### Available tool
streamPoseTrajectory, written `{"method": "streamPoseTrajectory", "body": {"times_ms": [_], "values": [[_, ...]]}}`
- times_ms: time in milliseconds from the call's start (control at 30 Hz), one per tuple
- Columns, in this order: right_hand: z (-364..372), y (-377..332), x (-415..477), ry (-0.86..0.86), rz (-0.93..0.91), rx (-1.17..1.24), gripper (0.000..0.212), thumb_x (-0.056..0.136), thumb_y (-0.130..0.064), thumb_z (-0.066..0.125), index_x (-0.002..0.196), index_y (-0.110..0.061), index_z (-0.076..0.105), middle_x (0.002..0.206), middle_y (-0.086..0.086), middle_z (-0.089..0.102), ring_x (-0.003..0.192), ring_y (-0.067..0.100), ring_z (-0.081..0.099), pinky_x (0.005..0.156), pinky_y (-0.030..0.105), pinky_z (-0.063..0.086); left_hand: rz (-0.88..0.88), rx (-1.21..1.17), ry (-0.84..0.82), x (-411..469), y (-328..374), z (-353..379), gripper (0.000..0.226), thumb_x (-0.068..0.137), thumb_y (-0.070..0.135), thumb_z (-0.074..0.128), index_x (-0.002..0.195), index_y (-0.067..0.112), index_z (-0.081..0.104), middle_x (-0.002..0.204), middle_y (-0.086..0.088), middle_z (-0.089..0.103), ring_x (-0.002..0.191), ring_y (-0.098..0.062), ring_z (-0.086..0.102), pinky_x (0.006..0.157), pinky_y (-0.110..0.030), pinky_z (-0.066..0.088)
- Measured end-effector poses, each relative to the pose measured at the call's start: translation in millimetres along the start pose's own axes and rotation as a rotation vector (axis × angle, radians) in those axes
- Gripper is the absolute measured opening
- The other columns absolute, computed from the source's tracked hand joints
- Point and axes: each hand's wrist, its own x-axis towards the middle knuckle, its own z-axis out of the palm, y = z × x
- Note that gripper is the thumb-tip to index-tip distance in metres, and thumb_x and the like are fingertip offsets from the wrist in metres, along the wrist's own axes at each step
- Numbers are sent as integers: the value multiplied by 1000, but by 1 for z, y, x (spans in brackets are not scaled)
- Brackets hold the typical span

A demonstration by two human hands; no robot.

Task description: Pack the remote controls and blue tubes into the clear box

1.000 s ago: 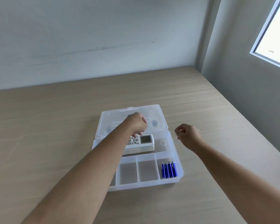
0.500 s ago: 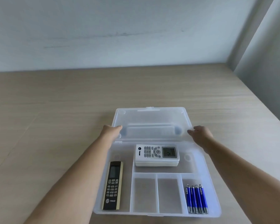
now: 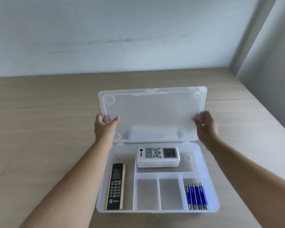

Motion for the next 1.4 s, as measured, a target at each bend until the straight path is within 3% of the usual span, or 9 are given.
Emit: {"method": "streamPoseTrajectory", "body": {"times_ms": [133,333,400,500,733,867,967,1167,1400], "values": [[-35,-38,-16,73,-106,26,11,85,-19,60,82,-12,53,81,2,64,81,22,60,67,30,39,284,29,-52,-22,46,-38,43,65,20,85,63,19,41,65,3,49,59,-13,41,54,-25,36],[-94,-42,-101,49,-505,-256,20,74,-7,70,89,-19,64,80,-5,69,75,18,60,74,24,40,522,485,-218,-77,61,-97,14,67,23,85,65,18,71,55,13,60,51,-2,51,45,-4,34],[-104,-30,-126,51,-711,-425,23,66,0,75,82,-16,71,79,-3,74,72,22,67,74,26,44,573,683,-301,-99,49,-114,6,71,22,81,76,21,78,68,5,74,65,-13,67,59,-16,46],[-112,-3,-160,-32,-846,-588,31,54,6,80,75,-16,75,75,-2,76,67,23,70,68,33,52,560,1008,-408,-131,18,-129,33,73,23,78,105,26,75,110,2,75,100,-22,69,86,-26,52],[-106,46,-219,-310,-698,-874,40,58,0,77,93,-19,73,91,-6,76,78,20,70,67,32,54,523,1304,-636,-169,-55,-135,61,85,9,51,141,31,42,149,11,41,132,-13,46,101,-29,44],[-89,37,-233,-418,-590,-831,44,84,-18,54,128,-22,54,133,-5,57,122,18,52,98,34,40,584,1315,-606,-188,-64,-126,64,88,27,54,147,27,30,158,2,25,144,-16,28,114,-35,30],[-70,33,-249,-556,-548,-870,65,88,-34,46,147,-25,22,158,-3,21,144,15,21,115,33,22,564,1320,-691,-212,-74,-115,82,87,47,51,153,25,8,163,0,1,150,-18,5,121,-38,11],[-62,44,-266,-646,-530,-995,95,86,-35,47,138,-23,-31,153,-1,-26,146,21,-16,118,37,-6,487,1415,-697,-229,-93,-112,103,84,55,52,148,24,-22,157,-1,-29,147,-21,-20,119,-43,-6],[-60,40,-265,-781,-432,-1099,116,73,-45,61,140,-22,-31,148,2,-36,141,23,-27,118,45,-6,344,1527,-956,-222,-81,-110,123,71,73,54,132,26,-42,136,-1,-53,130,-19,-45,114,-48,-20]]}}
